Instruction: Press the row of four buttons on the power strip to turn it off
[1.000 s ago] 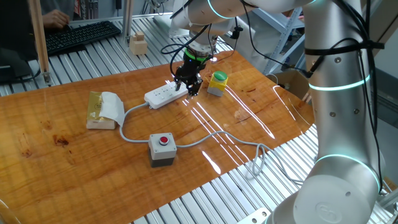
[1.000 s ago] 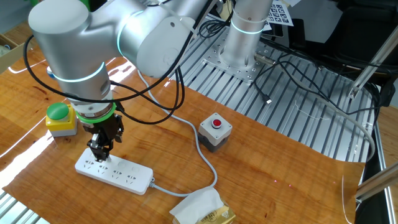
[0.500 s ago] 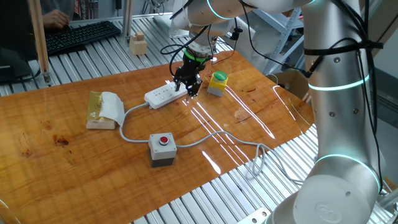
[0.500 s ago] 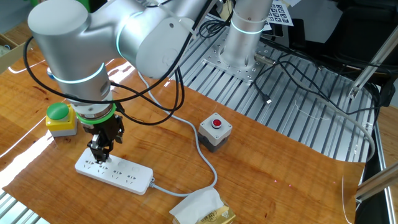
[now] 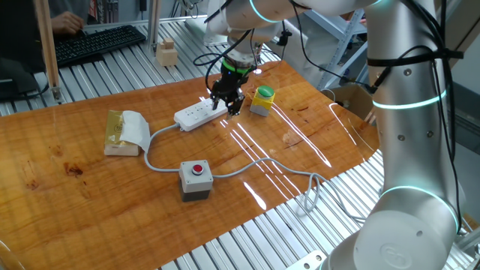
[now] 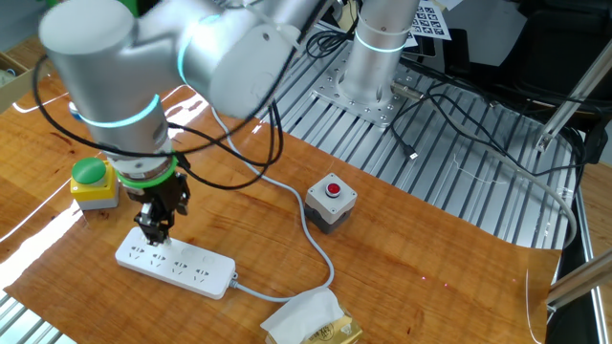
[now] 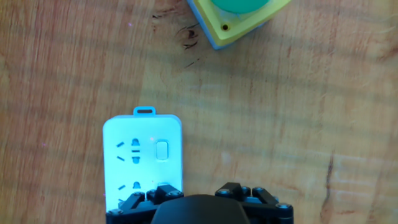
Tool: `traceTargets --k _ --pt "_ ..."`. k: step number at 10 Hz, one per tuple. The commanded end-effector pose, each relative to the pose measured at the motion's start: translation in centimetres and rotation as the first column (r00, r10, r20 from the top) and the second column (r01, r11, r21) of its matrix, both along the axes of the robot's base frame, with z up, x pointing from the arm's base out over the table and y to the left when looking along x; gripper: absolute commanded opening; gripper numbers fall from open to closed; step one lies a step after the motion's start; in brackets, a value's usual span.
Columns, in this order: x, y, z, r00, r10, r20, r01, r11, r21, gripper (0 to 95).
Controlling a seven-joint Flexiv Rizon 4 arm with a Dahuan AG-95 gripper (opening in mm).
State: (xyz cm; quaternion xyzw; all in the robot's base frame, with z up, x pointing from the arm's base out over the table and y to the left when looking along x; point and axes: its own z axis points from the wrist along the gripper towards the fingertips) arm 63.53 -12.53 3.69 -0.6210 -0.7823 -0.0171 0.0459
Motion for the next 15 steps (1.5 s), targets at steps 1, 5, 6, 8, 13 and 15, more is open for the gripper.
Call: traceTargets --k 1,5,6,8,13,15 --pt "0.0 -0.3 0.6 1.000 0.008 -0.013 -0.008 1.000 -0.006 57.0" --pt "0.4 -1.1 0.4 1.000 0.010 -0.012 -0.010 0.999 -0.032 57.0" --pt "0.5 -1.3 0.4 1.000 0.010 -0.011 -0.011 0.999 -0.033 57.0" --pt "0.6 -1.6 0.3 1.000 0.023 -0.010 -0.023 0.999 -0.040 76.0" --pt "1.5 -2.4 -0.1 0.999 0.036 -0.010 -0.036 0.998 -0.058 76.0" --pt "1.8 -2.8 -0.2 0.999 0.038 -0.011 -0.039 0.997 -0.060 76.0"
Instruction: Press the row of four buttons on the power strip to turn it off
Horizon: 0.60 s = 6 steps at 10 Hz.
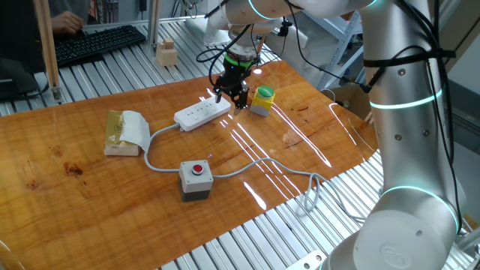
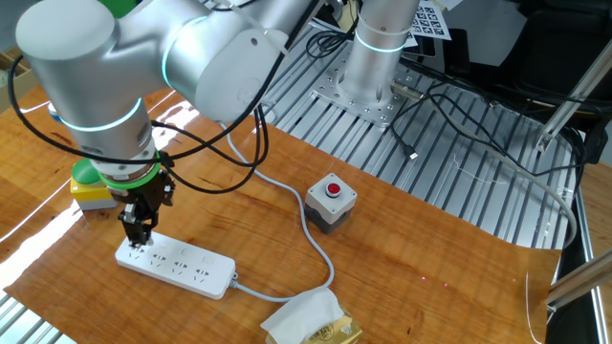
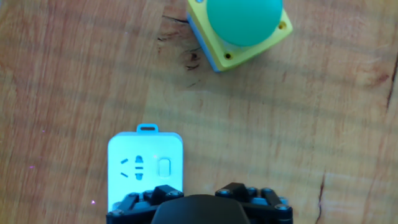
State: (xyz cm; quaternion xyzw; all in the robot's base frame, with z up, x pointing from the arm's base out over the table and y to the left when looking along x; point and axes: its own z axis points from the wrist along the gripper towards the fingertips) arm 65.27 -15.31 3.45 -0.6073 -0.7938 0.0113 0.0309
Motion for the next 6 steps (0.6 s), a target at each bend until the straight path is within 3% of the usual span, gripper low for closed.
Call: traceTargets --k 1,4,5,6 --pt "0.12 -0.06 0.04 1.000 -0.001 -0.001 0.001 1.000 0.001 76.0" --pt "0.16 -0.07 0.07 1.000 -0.012 -0.008 0.012 1.000 0.020 76.0" --pt "0.23 -0.13 0.05 1.000 -0.009 -0.006 0.009 1.000 0.023 57.0" --pt "0.23 -0.14 0.05 1.000 -0.003 -0.003 0.003 1.000 0.031 57.0"
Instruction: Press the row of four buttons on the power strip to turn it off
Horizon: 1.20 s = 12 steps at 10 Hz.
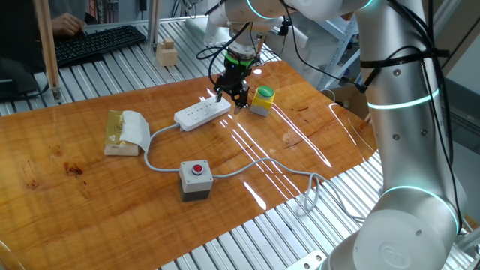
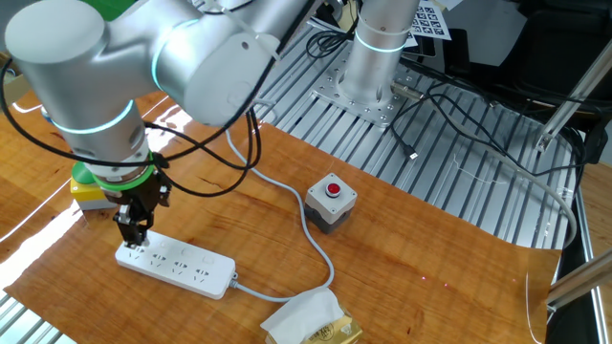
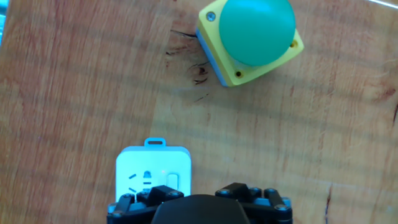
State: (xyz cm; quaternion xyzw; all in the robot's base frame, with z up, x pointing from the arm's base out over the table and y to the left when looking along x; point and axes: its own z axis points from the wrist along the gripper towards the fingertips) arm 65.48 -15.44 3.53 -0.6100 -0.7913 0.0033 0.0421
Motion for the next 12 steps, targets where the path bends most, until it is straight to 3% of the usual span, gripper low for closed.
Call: traceTargets --k 1,2,3,4,7,10,12 --pt "0.02 -0.02 -0.03 1.000 0.010 0.006 -0.010 1.000 0.007 57.0" --pt "0.02 -0.02 -0.03 1.000 0.006 0.007 -0.006 1.000 0.028 57.0" --pt "0.02 -0.02 -0.03 1.000 0.001 0.005 -0.002 0.999 0.032 57.0" --pt "0.02 -0.02 -0.03 1.000 -0.029 0.001 0.029 0.999 0.021 57.0" --pt "0.02 -0.02 -0.03 0.994 -0.107 -0.007 0.107 0.994 0.035 57.0" --pt "0.02 -0.02 -0.03 0.988 -0.152 -0.010 0.152 0.988 0.028 57.0" --pt "0.02 -0.02 -0.03 0.991 -0.137 -0.011 0.137 0.990 0.028 57.0"
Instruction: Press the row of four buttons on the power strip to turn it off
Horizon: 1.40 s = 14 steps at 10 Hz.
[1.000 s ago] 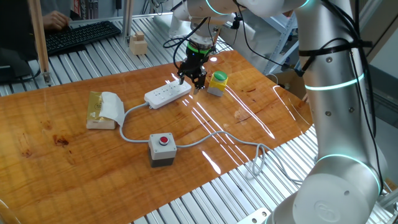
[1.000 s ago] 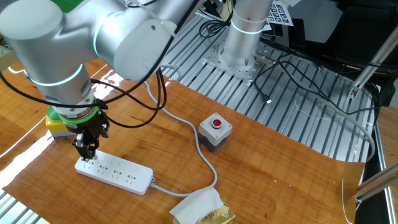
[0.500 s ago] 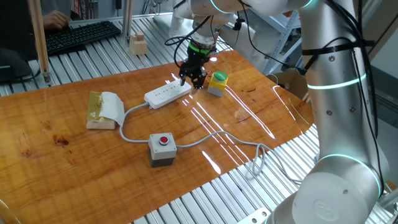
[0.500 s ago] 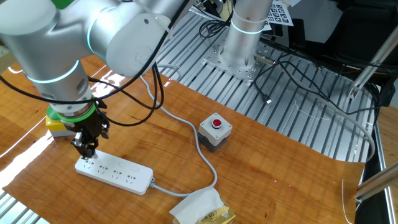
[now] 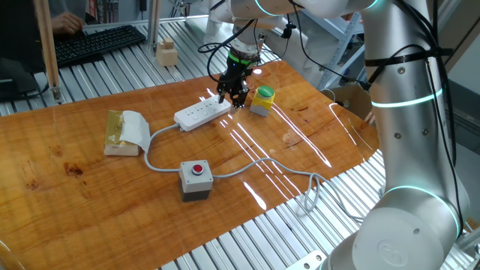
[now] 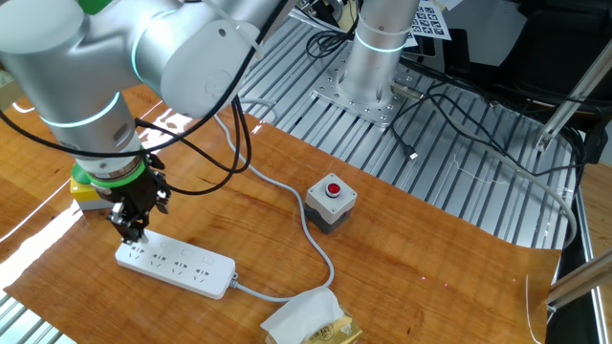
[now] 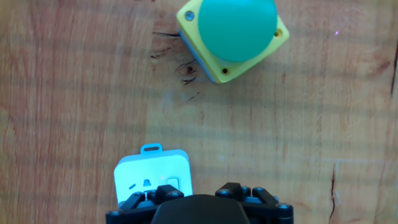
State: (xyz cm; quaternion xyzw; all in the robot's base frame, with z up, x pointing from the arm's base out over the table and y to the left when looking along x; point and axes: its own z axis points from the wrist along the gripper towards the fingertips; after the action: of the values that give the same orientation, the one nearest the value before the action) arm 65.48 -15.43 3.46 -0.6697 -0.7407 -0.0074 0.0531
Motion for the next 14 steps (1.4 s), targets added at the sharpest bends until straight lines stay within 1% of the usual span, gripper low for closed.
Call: traceTargets --k 1,2,4,5,7,10,13,14 --pt "0.0 0.0 0.0 0.999 0.037 0.001 -0.037 0.999 -0.006 57.0" --pt "0.0 -0.1 0.1 0.999 0.053 0.002 -0.053 0.999 -0.007 57.0" --pt "-0.4 -0.2 0.4 0.998 0.058 -0.005 -0.058 0.998 -0.007 57.0" --pt "-0.6 -0.3 0.6 0.997 0.071 -0.006 -0.071 0.997 -0.015 57.0" --pt "-0.7 -0.4 0.8 0.997 0.078 -0.005 -0.079 0.997 -0.021 57.0" --pt "-0.7 -0.6 0.6 0.997 0.077 -0.005 -0.077 0.997 -0.027 57.0" --pt "-0.8 -1.1 0.1 0.998 0.069 -0.004 -0.069 0.997 -0.026 57.0" --pt "-0.8 -1.2 0.1 0.998 0.065 -0.004 -0.065 0.998 -0.025 57.0"
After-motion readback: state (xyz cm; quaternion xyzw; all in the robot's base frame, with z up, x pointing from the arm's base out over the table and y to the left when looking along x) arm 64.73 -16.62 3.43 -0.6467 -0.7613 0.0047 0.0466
